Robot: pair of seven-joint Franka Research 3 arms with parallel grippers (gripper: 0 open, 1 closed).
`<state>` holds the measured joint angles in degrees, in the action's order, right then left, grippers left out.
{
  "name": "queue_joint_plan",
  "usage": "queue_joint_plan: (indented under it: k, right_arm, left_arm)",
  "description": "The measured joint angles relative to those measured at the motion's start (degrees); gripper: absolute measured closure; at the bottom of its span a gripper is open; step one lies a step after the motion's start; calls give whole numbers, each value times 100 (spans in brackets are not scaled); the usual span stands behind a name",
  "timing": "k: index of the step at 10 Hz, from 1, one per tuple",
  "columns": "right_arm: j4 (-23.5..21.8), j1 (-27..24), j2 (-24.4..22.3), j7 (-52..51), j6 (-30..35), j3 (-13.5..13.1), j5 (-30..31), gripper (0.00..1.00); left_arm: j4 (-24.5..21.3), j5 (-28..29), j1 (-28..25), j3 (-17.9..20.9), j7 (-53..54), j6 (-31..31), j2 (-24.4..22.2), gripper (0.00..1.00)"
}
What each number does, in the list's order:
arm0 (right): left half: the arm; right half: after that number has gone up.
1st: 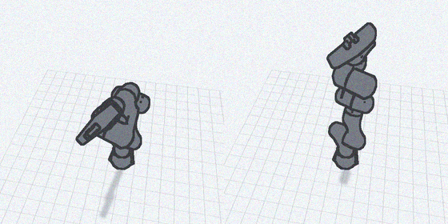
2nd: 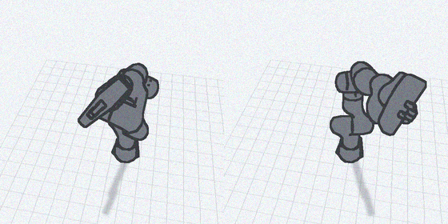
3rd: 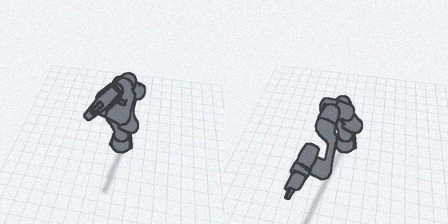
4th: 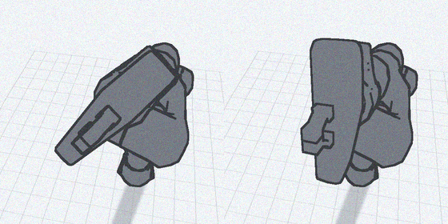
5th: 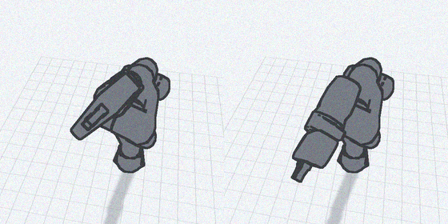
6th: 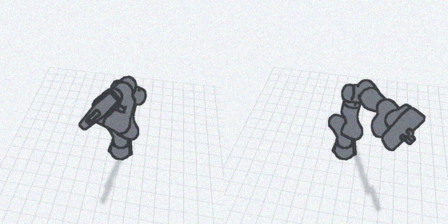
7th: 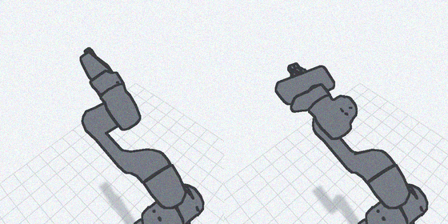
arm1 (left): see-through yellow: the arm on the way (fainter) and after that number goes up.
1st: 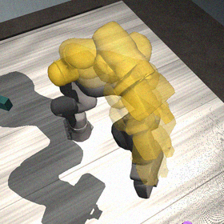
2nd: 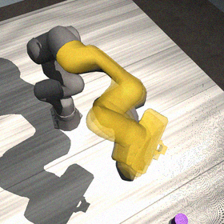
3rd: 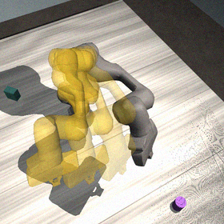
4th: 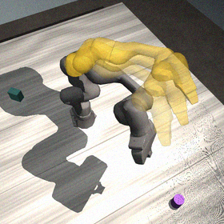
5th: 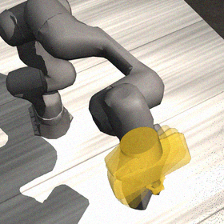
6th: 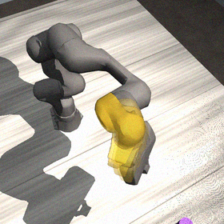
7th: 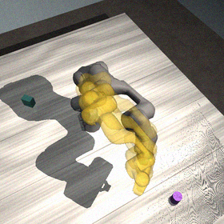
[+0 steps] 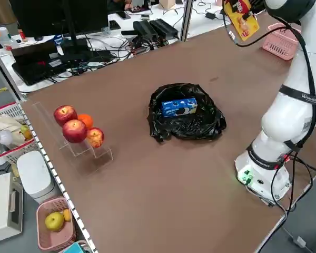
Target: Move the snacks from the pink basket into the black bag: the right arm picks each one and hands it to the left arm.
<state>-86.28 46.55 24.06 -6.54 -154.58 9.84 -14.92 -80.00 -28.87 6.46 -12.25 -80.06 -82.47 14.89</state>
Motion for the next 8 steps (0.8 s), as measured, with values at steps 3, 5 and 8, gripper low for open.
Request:
queue_joint_plan:
  k: [3,5,8]
  right_arm:
    - [5,29,3,32,-13,-8,0,77]
    - [6,38,3,74,-14,-7,0,71]
    - [21,42,3,223,-28,-9,0,37]
  left_arm:
    - [2,-1,-34,0,1,126,-28,67]
    - [2,-1,-38,0,2,148,-28,67]
    - [2,-1,-41,0,6,189,-28,67]
